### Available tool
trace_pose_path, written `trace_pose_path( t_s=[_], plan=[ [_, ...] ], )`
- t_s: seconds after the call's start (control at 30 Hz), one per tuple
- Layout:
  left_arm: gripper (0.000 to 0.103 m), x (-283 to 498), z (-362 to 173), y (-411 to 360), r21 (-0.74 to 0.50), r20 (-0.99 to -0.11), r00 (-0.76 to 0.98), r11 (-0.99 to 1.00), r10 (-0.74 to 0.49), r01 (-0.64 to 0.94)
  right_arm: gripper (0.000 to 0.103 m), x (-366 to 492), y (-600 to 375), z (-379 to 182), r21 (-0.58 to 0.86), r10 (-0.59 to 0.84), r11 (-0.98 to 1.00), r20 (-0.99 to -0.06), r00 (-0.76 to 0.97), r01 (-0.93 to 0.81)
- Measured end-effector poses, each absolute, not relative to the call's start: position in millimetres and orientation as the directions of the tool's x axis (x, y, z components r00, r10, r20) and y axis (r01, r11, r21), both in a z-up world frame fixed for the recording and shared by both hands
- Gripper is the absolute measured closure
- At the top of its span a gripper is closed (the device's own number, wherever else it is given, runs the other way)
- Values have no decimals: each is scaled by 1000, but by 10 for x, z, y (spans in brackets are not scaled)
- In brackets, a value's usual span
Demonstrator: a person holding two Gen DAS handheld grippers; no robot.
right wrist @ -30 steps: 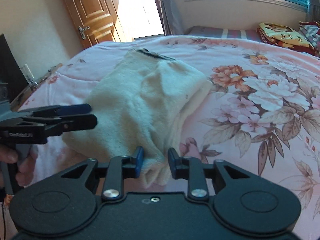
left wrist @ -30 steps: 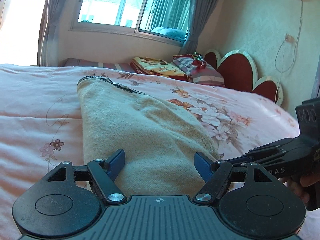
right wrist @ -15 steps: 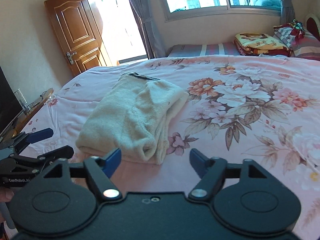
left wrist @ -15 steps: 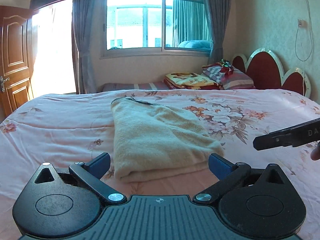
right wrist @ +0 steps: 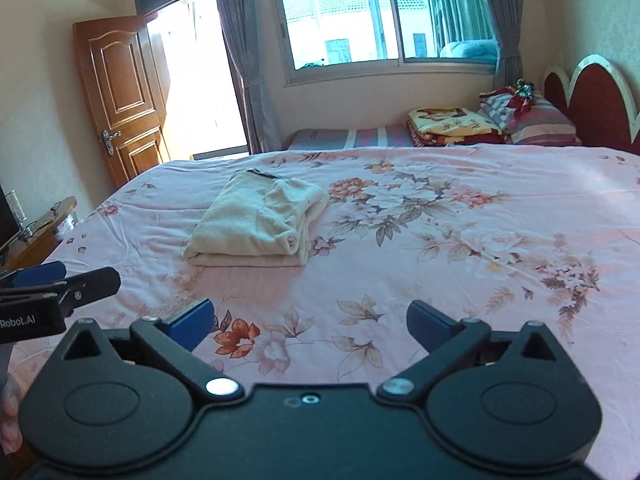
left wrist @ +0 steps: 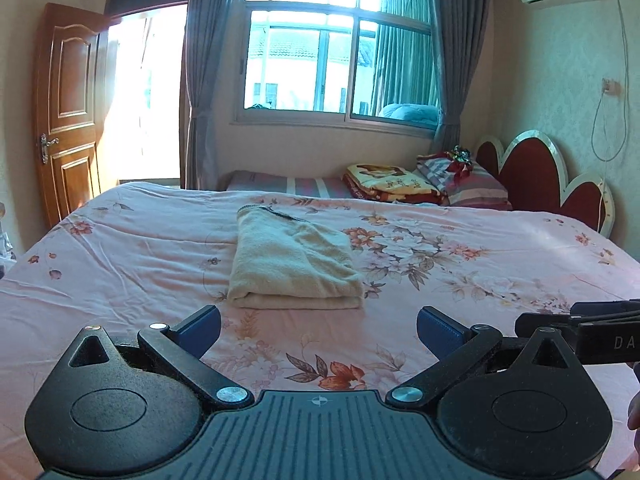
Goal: Fold small clothes
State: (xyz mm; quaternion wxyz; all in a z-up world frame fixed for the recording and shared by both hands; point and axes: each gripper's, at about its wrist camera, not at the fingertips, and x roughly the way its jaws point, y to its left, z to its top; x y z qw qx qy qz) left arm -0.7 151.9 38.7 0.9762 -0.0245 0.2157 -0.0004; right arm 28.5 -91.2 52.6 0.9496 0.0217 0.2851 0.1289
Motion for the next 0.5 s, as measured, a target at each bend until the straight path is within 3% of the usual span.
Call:
trace_pose_path(
  t_s=[0.5],
  plan=[
    [0, -176, 565, 1626, -43, -391, 920, 999, 12, -31, 1, 160, -750, 731, 64, 229, 972, -467, 854, -226]
  ],
)
